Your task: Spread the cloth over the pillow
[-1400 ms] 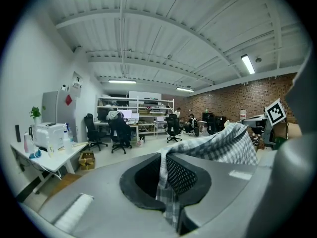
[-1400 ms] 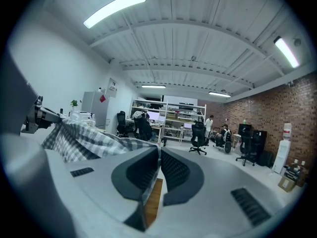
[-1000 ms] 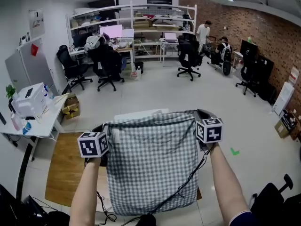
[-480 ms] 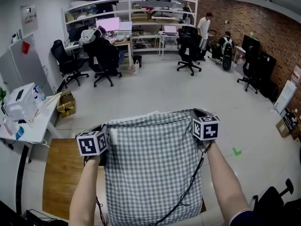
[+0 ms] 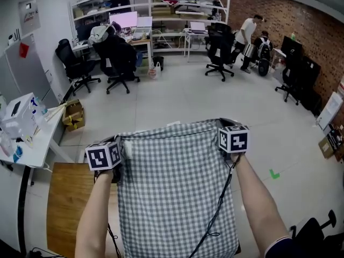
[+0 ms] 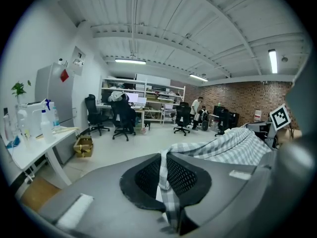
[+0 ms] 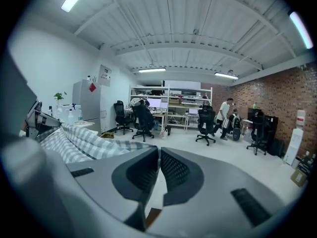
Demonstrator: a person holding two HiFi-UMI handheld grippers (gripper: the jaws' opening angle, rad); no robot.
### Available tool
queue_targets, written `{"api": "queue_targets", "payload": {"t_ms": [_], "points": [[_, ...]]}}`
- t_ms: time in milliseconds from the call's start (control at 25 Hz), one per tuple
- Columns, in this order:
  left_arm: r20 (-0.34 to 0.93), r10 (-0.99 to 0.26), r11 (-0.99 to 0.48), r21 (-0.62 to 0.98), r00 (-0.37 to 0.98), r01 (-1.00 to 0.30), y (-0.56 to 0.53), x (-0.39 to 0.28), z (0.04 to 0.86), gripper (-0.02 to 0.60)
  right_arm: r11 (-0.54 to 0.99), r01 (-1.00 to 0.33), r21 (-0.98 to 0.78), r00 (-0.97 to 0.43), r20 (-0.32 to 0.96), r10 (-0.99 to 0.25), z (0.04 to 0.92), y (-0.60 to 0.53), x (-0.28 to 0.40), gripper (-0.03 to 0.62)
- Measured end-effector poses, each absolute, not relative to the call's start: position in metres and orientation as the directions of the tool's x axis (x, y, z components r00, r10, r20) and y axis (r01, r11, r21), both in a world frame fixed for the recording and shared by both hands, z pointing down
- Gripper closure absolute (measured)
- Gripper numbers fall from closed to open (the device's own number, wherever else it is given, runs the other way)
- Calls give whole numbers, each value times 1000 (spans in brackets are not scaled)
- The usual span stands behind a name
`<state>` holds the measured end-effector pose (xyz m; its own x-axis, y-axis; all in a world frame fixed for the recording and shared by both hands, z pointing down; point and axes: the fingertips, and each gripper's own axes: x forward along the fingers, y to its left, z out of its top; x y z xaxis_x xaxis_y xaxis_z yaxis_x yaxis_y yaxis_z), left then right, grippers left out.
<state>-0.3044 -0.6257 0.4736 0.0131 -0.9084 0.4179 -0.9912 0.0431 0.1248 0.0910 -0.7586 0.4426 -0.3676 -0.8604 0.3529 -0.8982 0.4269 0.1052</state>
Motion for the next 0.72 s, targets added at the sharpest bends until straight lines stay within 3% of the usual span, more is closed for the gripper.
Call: {"api": "queue_targets", "payload": {"t_ms": [360, 720], "points": [[426, -905, 53, 104, -4, -993, -687, -331, 489, 571, 427, -899, 101, -369, 354, -859, 461, -820, 64, 562], [511, -859, 80, 104, -15, -991, -725, -347, 547, 571, 439, -893, 104, -360, 422, -832, 506, -864, 48, 562]]}}
